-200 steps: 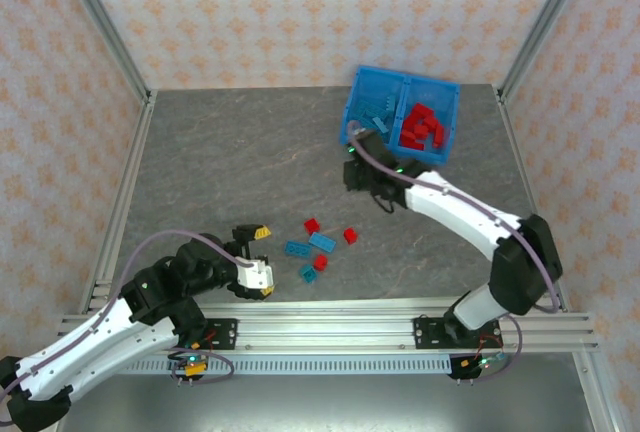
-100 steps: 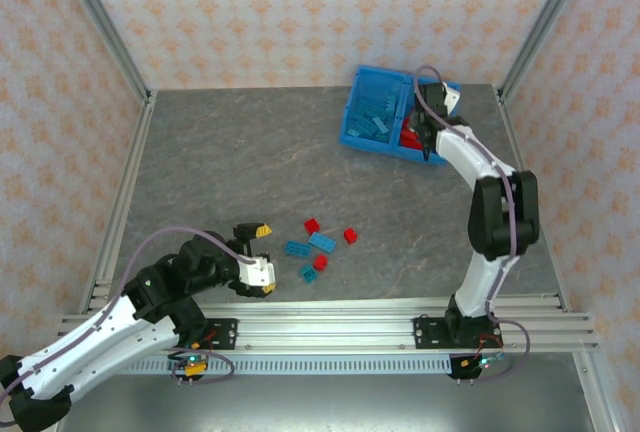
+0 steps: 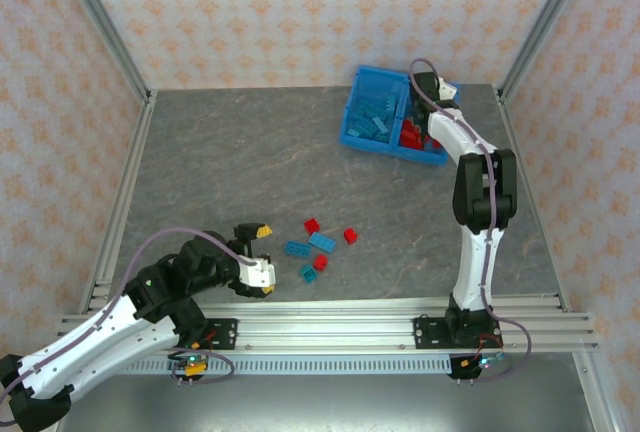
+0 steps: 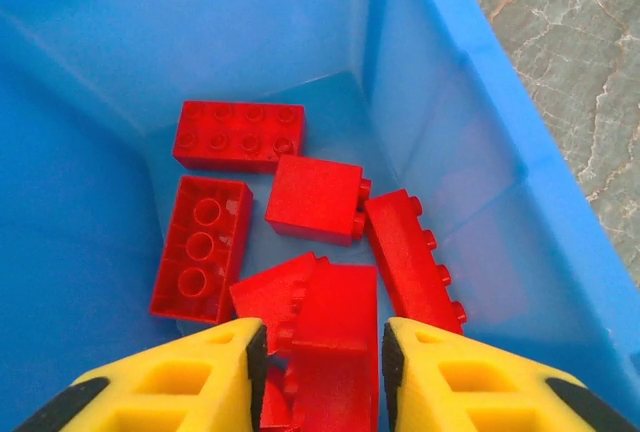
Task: Sort the legos into containers by color
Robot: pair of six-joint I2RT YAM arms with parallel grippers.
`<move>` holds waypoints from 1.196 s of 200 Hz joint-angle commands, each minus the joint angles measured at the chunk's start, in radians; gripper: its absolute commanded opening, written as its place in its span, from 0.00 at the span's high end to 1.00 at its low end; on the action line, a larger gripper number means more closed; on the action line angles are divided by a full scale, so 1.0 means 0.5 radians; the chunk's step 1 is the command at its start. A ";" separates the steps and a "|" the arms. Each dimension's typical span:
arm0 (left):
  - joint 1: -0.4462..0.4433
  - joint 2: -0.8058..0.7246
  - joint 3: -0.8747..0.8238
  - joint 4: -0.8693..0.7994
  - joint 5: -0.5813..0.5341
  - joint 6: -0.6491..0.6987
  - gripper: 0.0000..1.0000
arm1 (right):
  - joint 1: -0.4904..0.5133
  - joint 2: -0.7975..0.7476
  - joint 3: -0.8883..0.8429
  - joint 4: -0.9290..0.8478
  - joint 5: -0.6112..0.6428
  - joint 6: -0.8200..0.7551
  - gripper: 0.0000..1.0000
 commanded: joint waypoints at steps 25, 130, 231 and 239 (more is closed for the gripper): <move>0.025 -0.031 -0.035 -0.017 -0.090 0.055 0.00 | -0.004 -0.185 0.035 -0.125 -0.048 0.025 0.62; 0.037 -0.002 -0.082 0.022 -0.092 0.038 0.00 | 0.543 -1.314 -1.112 -0.226 -1.086 -0.091 0.42; 0.086 -0.013 -0.082 0.178 -0.109 -0.186 0.00 | 1.118 -0.944 -1.278 -0.511 -1.051 -0.377 0.26; 0.094 -0.030 -0.084 0.204 -0.130 -0.233 0.00 | 1.134 -0.905 -1.275 -0.494 -1.069 -0.392 0.27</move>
